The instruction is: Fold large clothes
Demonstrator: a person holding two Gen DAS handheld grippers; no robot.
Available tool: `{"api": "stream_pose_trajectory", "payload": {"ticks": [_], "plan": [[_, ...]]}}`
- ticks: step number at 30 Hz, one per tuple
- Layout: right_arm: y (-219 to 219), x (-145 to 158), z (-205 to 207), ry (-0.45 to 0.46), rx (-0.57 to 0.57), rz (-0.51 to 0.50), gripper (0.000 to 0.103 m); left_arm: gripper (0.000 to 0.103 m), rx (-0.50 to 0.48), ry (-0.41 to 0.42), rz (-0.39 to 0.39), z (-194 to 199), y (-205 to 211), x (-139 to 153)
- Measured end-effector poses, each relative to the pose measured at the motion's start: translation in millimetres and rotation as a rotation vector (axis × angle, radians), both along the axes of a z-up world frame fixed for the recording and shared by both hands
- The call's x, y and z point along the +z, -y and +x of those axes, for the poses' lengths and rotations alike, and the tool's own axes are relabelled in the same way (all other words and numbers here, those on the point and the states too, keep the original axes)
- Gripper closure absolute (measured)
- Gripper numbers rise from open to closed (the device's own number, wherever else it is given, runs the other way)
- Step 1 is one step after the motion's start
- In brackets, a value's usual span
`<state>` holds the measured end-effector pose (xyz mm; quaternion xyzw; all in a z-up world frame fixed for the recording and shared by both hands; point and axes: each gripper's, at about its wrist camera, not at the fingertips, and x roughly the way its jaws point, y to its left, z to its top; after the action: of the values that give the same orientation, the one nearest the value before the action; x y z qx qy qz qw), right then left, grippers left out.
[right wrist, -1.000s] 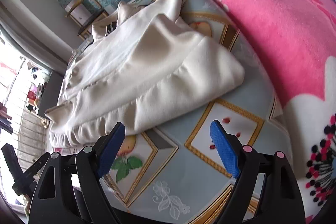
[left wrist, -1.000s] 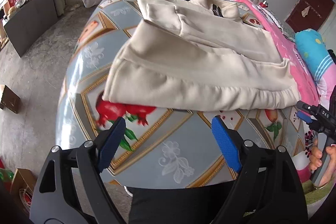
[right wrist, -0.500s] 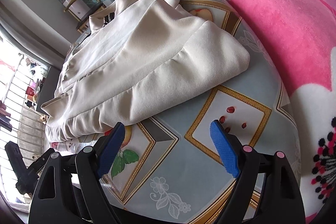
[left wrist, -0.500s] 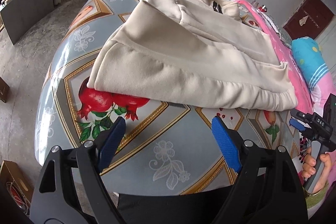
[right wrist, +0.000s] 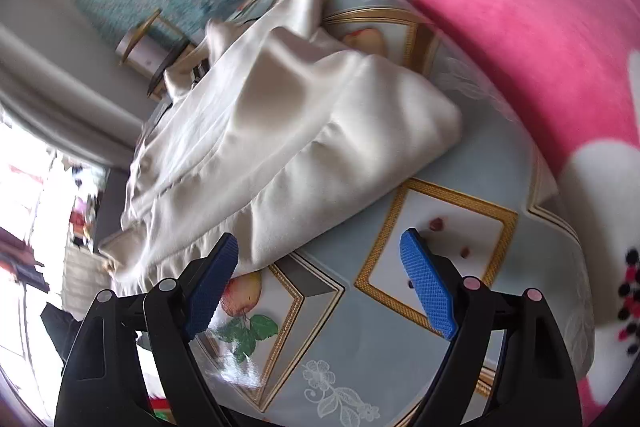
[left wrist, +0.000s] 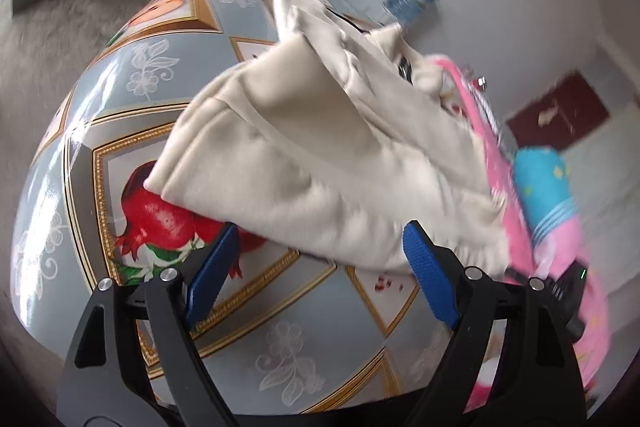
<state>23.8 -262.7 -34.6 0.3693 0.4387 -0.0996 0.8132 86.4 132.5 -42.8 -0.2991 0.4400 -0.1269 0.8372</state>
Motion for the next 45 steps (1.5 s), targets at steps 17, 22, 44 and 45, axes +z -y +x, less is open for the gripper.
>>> {"api": "stream_pose_trajectory", "payload": {"ticks": [17, 22, 44, 45], "plan": [[-4.0, -0.6, 41.0, 0.0, -0.215, -0.256, 0.031, 0.037, 0.259, -0.06, -0.05, 18.8, 0.2, -0.1], [-5.1, 1.0, 44.0, -0.023, -0.216, -0.38, 0.057, 0.071, 0.205, -0.021, 0.219, 22.7, 24.1, 5.8], [-37.6, 77.8, -47.9, 0.077, -0.011, -0.523, 0.098, 0.096, -0.078, 0.29, 0.513, -88.2, 46.0, 119.5], [-36.7, 70.3, -53.5, 0.061, -0.002, -0.497, 0.097, 0.095, -0.076, 0.254, 0.494, -94.0, 39.6, 113.4]]}}
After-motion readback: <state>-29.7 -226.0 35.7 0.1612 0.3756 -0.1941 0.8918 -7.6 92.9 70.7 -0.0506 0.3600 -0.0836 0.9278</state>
